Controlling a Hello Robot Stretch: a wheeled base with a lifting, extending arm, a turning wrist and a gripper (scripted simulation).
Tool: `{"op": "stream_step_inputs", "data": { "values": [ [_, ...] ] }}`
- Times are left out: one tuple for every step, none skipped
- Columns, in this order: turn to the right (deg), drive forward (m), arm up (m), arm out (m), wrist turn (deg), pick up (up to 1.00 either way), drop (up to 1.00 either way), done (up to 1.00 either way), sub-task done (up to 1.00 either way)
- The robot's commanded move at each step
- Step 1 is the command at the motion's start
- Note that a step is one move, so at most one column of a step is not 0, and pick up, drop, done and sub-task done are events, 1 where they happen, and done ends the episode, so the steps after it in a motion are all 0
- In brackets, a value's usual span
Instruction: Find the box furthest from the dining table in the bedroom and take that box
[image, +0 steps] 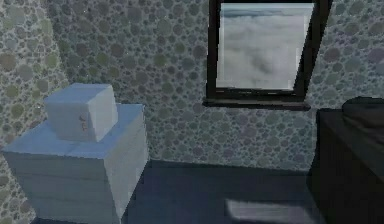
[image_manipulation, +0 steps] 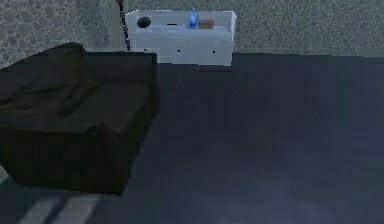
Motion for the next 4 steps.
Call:
{"op": "stream_step_inputs", "data": {
  "values": [
    [0.0, 0.65, 0.00, 0.00, 0.0, 0.00, 0.00, 0.00, 0.00],
    [45.0, 0.00, 0.00, 0.00, 0.0, 0.00, 0.00, 0.00, 0.00],
    [45.0, 0.00, 0.00, 0.00, 0.0, 0.00, 0.00, 0.00, 0.00],
    [45.0, 0.00, 0.00, 0.00, 0.0, 0.00, 0.00, 0.00, 0.00]
  ]
}}
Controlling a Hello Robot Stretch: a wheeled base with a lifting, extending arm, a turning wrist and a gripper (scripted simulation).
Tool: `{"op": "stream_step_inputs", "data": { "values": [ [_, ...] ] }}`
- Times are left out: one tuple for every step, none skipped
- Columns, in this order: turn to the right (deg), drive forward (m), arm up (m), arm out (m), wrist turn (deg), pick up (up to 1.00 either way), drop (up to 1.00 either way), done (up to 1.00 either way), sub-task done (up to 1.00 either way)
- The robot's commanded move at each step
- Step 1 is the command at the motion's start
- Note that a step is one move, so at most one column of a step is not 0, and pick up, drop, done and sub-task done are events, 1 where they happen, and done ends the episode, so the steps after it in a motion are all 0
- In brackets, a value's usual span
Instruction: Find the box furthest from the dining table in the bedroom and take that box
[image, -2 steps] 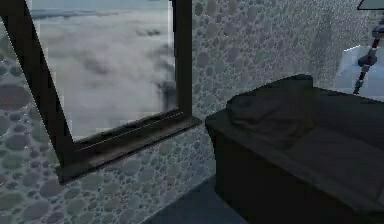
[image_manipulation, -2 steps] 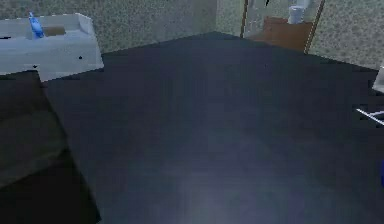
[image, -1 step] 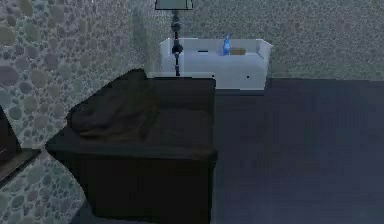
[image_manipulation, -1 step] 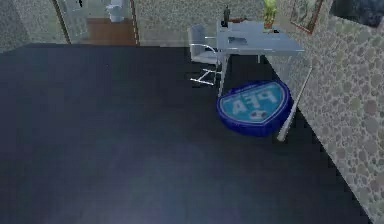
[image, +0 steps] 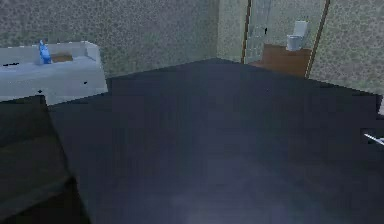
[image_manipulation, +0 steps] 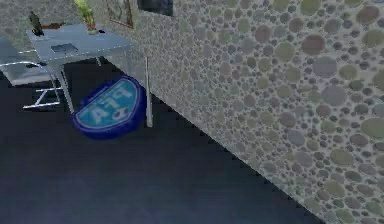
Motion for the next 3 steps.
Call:
{"op": "stream_step_inputs", "data": {
  "values": [
    [24.0, 0.00, 0.00, 0.00, 0.0, 0.00, 0.00, 0.00, 0.00],
    [0.0, 0.30, 0.00, 0.00, 0.0, 0.00, 0.00, 0.00, 0.00],
    [-36.0, 0.00, 0.00, 0.00, 0.0, 0.00, 0.00, 0.00, 0.00]
  ]
}}
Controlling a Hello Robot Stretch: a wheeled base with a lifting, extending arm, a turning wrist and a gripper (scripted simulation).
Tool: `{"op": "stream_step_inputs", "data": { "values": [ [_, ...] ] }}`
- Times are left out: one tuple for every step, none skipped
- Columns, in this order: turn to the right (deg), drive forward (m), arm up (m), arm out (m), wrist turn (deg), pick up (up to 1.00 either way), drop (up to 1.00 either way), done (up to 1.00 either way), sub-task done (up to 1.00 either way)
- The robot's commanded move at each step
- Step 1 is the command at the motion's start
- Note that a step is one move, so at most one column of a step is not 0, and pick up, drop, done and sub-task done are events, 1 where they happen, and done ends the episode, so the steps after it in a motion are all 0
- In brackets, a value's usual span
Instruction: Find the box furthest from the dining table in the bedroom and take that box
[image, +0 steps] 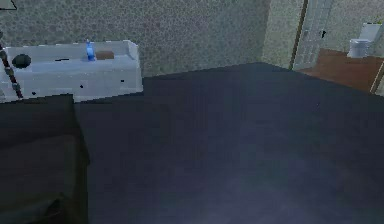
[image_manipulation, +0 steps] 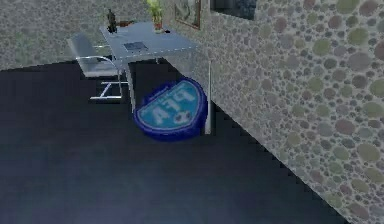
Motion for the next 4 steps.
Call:
{"op": "stream_step_inputs", "data": {
  "values": [
    [0.0, 0.85, 0.00, 0.00, 0.0, 0.00, 0.00, 0.00, 0.00],
    [-27.0, 0.00, 0.00, 0.00, 0.0, 0.00, 0.00, 0.00, 0.00],
    [0.0, 1.00, 0.00, 0.00, 0.0, 0.00, 0.00, 0.00, 0.00],
    [0.0, 0.65, 0.00, 0.00, 0.0, 0.00, 0.00, 0.00, 0.00]
  ]
}}
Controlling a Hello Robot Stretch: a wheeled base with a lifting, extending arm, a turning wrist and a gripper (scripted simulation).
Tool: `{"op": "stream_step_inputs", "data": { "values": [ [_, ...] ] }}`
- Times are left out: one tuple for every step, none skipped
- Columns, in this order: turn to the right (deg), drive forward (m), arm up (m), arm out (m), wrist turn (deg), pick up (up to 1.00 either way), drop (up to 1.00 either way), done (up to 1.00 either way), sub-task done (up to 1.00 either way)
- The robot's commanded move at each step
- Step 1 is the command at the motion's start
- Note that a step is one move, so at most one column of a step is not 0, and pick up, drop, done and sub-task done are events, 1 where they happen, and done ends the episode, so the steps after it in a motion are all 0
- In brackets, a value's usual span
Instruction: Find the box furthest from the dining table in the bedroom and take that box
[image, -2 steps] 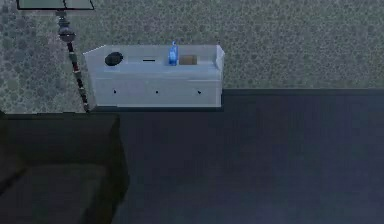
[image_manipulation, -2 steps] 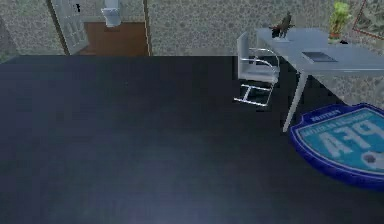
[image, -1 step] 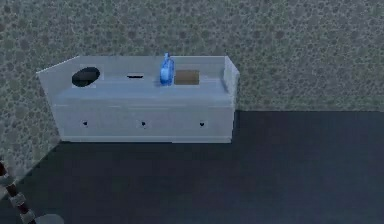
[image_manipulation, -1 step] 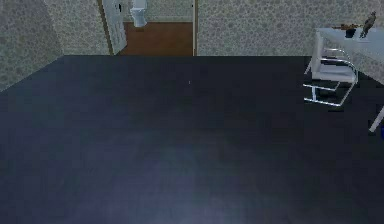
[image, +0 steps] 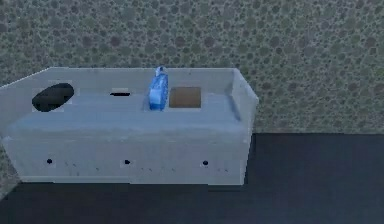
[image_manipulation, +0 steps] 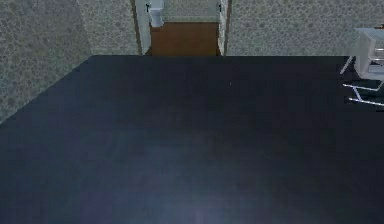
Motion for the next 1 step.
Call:
{"op": "stream_step_inputs", "data": {
  "values": [
    [-18.0, 0.00, 0.00, 0.00, 0.0, 0.00, 0.00, 0.00, 0.00]
  ]
}}
